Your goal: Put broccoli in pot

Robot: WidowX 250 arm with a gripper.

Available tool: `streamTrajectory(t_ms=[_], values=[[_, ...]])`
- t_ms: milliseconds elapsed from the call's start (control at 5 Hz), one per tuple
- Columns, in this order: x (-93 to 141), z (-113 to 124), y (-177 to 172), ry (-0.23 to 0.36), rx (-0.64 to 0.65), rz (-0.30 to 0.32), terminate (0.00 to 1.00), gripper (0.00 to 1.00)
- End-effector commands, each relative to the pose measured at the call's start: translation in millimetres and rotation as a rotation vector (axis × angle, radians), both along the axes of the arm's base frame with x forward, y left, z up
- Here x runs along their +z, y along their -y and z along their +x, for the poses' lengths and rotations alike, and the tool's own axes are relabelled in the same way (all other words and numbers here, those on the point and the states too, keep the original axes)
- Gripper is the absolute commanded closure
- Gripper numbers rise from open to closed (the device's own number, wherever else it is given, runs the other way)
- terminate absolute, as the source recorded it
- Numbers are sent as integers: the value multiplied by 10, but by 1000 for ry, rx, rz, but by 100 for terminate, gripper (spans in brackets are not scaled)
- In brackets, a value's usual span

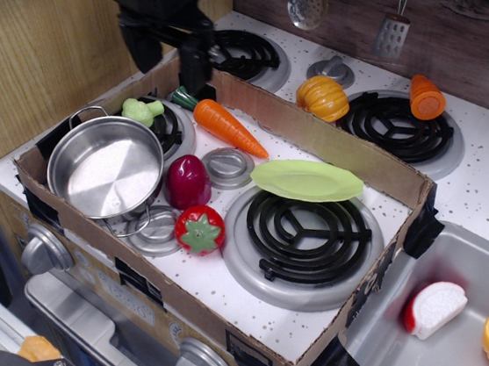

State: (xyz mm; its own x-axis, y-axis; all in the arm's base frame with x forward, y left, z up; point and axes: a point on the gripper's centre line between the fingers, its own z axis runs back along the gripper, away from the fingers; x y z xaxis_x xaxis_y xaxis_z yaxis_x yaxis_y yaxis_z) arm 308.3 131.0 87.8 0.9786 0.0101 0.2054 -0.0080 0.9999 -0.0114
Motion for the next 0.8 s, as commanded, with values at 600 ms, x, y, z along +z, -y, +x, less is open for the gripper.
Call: streamTrajectory(t_ms=[600], values=[[-216, -51, -372, 25, 20, -44, 0, 0]])
